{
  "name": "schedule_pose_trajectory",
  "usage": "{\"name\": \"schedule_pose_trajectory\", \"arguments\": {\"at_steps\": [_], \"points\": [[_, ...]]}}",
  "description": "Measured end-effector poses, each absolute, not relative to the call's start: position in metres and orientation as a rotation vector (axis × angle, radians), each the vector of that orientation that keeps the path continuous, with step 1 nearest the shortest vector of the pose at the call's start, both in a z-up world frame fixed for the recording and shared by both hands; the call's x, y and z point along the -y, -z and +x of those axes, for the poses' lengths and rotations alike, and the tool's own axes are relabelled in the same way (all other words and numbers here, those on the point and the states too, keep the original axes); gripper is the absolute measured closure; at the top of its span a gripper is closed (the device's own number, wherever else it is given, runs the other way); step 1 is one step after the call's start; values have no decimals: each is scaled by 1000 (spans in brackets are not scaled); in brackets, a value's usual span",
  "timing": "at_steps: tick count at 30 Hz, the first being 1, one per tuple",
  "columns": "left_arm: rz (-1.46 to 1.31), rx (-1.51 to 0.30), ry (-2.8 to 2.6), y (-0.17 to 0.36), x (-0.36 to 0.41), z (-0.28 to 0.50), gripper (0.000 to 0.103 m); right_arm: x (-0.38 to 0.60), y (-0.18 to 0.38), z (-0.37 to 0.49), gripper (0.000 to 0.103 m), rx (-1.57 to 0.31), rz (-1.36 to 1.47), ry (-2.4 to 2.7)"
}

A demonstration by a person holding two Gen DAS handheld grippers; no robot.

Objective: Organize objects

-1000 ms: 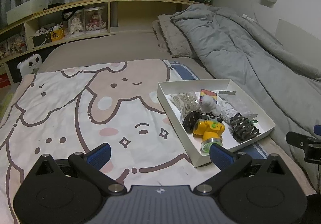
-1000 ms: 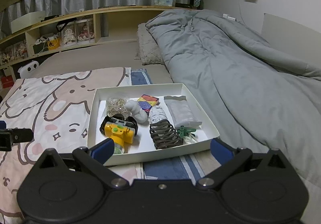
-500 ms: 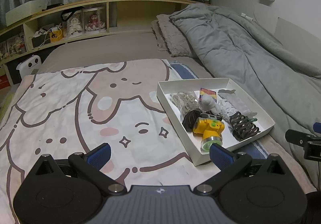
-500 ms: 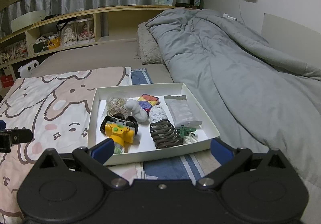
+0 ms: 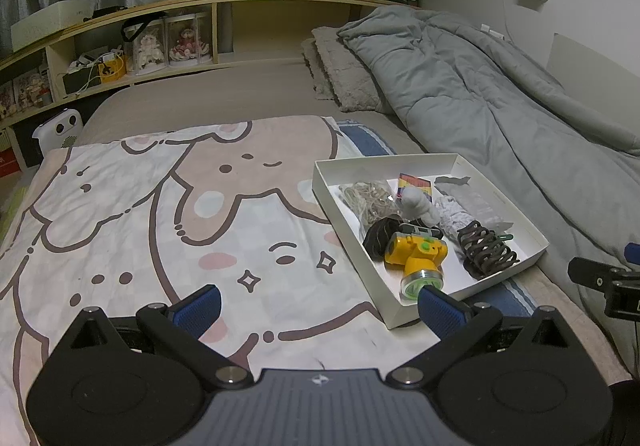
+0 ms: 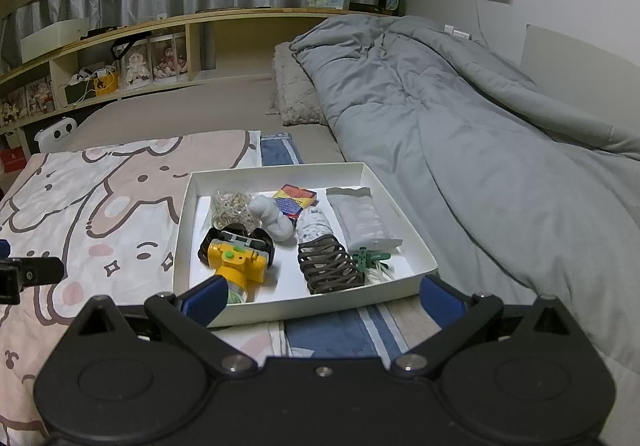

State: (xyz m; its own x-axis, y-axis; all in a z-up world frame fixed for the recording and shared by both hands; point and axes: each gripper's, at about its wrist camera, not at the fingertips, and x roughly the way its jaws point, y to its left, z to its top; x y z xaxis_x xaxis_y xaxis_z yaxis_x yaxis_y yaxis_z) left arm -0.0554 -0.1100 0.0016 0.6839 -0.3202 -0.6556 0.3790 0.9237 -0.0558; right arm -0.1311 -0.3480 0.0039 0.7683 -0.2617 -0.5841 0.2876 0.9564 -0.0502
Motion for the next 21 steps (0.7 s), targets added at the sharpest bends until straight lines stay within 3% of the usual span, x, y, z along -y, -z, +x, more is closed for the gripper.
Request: {"name": "schedule_pose_trajectory", "arguments": {"at_steps": [21], "points": [[86,-723,393,0,113,-58,0,348,-3,-130,0,-631,43,295]]}}
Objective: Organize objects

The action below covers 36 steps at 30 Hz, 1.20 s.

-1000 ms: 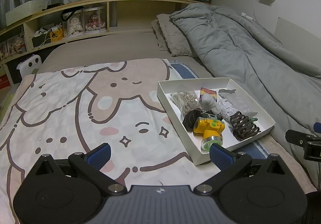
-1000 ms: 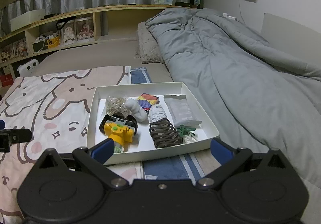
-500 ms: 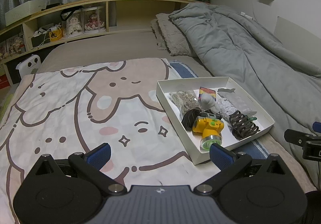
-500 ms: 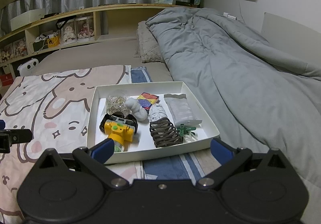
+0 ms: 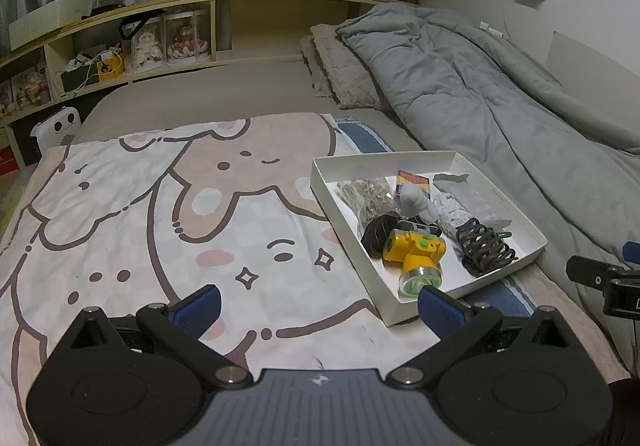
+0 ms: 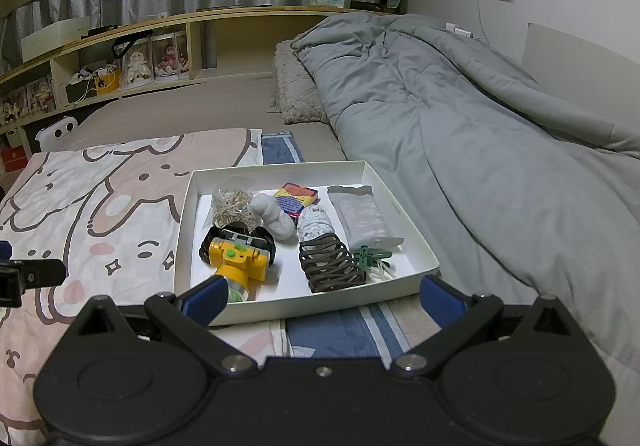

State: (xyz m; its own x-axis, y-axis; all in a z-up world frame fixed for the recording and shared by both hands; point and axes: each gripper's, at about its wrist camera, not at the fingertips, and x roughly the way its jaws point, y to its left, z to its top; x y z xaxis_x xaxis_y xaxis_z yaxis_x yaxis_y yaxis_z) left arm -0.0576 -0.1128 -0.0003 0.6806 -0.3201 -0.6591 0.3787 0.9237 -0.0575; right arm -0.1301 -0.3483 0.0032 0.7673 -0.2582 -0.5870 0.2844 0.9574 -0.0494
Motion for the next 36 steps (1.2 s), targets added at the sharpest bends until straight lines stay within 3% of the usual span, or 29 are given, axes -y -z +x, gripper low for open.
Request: {"name": "schedule_pose_trajectory", "arguments": {"at_steps": [36], "points": [[79,-732,401,2,114,-57,0,349,-4,-130,0,-633,46,294]]}}
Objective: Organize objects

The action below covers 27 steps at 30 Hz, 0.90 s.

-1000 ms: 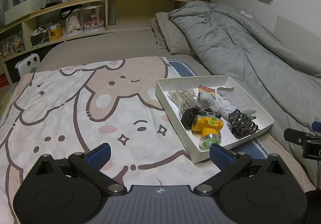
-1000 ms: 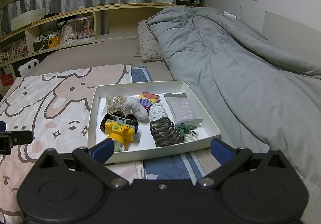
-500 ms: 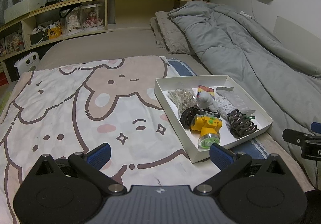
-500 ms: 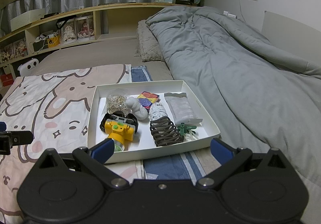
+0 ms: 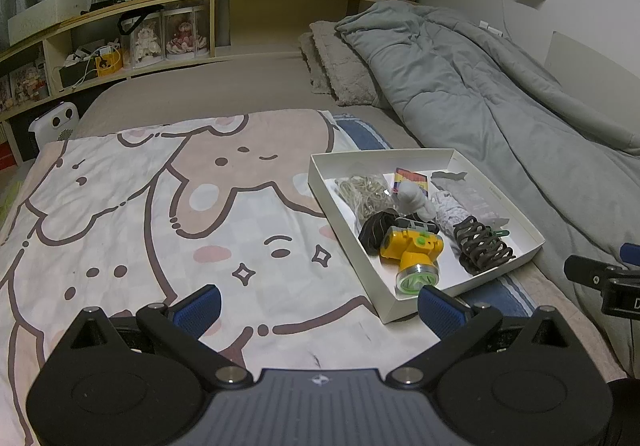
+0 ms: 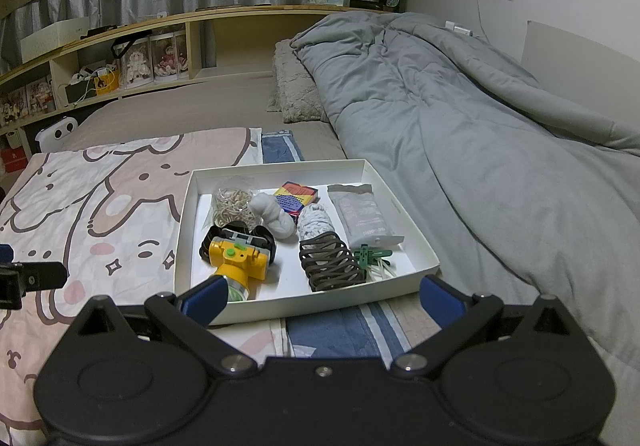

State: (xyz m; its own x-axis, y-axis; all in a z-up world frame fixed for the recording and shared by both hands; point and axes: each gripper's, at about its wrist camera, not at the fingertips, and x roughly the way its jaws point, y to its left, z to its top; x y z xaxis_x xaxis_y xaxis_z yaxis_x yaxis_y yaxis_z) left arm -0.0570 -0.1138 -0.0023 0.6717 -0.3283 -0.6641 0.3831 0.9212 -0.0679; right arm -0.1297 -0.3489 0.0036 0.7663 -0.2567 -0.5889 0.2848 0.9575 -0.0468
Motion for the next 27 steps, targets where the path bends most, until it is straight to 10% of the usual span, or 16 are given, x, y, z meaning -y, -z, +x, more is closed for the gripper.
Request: {"name": "schedule_pose_trajectory", "arguments": {"at_steps": [27], "points": [[76,-736,404,4,113,-57,0,349,-3,-130,0,-634,49,293]]}}
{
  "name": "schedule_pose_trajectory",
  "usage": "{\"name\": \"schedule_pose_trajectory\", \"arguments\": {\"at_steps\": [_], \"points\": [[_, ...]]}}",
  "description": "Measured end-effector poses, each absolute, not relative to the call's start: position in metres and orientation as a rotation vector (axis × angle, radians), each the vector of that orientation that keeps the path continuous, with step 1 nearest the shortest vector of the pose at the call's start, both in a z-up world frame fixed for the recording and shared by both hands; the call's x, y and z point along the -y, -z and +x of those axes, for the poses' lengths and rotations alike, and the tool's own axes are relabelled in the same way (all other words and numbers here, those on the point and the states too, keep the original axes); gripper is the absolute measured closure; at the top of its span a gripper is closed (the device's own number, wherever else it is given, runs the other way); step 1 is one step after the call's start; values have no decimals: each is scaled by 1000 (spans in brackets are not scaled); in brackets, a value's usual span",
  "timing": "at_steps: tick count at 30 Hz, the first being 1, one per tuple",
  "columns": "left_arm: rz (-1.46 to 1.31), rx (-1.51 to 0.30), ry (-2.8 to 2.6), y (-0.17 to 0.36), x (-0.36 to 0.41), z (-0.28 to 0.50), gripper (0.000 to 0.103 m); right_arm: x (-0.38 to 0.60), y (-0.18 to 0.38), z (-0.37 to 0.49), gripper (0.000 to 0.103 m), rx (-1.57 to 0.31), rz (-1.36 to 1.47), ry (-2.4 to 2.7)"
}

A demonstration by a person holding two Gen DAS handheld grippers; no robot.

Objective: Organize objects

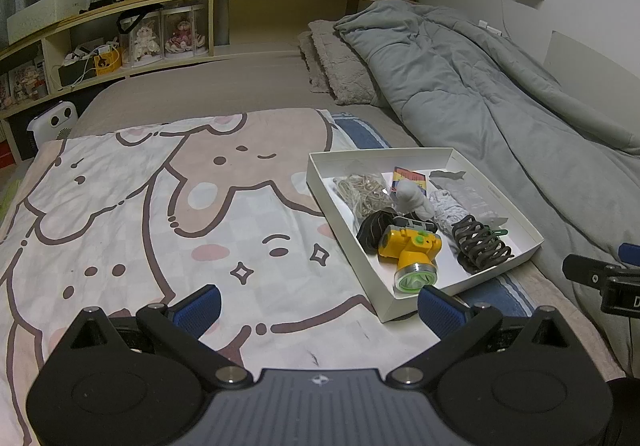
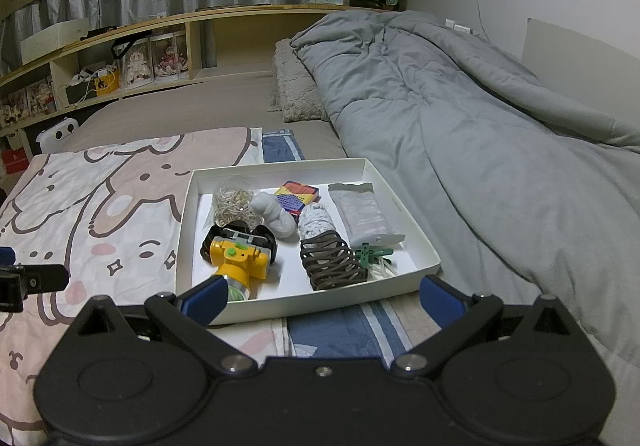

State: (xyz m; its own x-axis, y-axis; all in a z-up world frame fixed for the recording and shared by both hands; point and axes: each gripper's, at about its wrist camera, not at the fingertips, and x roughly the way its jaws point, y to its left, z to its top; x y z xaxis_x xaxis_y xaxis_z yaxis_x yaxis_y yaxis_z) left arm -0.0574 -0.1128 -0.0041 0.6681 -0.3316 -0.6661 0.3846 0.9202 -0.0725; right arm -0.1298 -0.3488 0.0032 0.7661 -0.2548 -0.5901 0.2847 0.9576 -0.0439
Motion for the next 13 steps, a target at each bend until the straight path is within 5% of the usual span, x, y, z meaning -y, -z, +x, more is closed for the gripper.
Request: {"name": "schedule_pose_trajectory", "arguments": {"at_steps": [13], "points": [[75,-735,405,3,115,-60,0,350,-3,-129,0,-634,50,292]]}}
